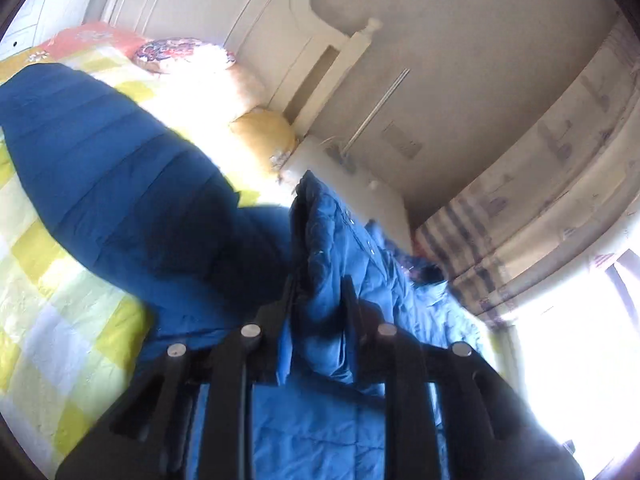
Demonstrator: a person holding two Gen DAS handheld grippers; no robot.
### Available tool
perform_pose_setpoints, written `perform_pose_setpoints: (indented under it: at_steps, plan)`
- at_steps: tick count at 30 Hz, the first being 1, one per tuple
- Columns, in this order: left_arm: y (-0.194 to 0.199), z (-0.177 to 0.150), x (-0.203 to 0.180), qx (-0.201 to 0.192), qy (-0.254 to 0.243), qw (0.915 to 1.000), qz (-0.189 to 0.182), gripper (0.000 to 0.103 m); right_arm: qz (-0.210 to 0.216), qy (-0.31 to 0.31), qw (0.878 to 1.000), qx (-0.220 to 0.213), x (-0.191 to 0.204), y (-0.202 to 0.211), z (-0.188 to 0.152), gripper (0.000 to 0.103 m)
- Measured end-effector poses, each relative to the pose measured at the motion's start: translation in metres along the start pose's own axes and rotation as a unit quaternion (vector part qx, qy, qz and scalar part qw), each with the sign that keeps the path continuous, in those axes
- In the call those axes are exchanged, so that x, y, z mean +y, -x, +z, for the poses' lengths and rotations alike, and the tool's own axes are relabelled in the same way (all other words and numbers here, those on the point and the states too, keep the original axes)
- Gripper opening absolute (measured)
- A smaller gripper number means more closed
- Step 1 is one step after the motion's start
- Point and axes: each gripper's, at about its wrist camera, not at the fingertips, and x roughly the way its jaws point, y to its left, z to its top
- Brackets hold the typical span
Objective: Fold large clothes
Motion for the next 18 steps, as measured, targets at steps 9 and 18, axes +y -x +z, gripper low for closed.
perform_pose_setpoints:
  at_steps: [9, 18]
  plan:
    - [-0.016, -0.069, 0.009, 0.012, -0.104, 0.9939, 0.034, 0.079, -0.014, 0.027, 0.996, 0.08, 0.012, -0.029, -0.001, 0.078]
    - [-0.021, -0.063, 0.027, 0.02, -0.038, 0.999, -0.015, 0.081, -0.014, 0.084, 0.991, 0.103, 0.027, -0.065, 0.016, 0.068]
